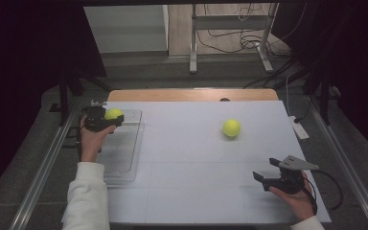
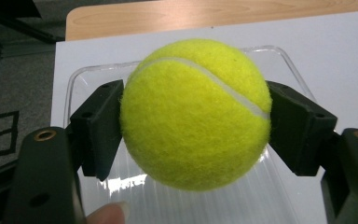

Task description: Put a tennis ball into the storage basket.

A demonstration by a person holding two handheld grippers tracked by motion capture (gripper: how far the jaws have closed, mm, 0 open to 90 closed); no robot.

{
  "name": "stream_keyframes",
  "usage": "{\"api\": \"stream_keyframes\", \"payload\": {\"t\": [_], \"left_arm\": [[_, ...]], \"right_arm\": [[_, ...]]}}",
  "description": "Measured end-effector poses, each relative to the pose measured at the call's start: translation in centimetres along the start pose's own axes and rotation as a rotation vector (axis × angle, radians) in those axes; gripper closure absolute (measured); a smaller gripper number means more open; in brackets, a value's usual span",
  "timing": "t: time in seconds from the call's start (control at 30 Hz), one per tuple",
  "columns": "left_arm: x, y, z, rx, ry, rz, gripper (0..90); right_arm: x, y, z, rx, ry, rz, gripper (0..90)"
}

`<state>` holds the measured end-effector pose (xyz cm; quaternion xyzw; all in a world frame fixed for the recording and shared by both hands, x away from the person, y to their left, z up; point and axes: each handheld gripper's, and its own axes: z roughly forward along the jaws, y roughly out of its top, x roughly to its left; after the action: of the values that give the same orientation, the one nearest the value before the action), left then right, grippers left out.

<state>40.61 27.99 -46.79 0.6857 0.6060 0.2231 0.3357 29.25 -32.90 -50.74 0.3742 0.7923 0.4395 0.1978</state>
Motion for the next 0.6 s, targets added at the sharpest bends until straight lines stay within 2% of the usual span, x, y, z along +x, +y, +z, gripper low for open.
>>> {"api": "stream_keyframes", "payload": {"t": [0.23, 0.33, 0.6], "left_arm": [[0.1, -0.4, 0.9, 0.035, 0.017, 0.006, 26.4], [0.0, -0.5, 1.2, 0.060, 0.036, 0.027, 26.4], [-0.1, -0.8, 1.9, 0.092, 0.041, 0.040, 26.3]], "right_arm": [[0.0, 0.0, 0.0, 0.000, 0.000, 0.000, 12.7], [0.0, 0.0, 0.0, 0.001, 0.000, 0.000, 12.7], [0.0, 0.0, 0.0, 0.001, 0.001, 0.001, 12.7]]}}
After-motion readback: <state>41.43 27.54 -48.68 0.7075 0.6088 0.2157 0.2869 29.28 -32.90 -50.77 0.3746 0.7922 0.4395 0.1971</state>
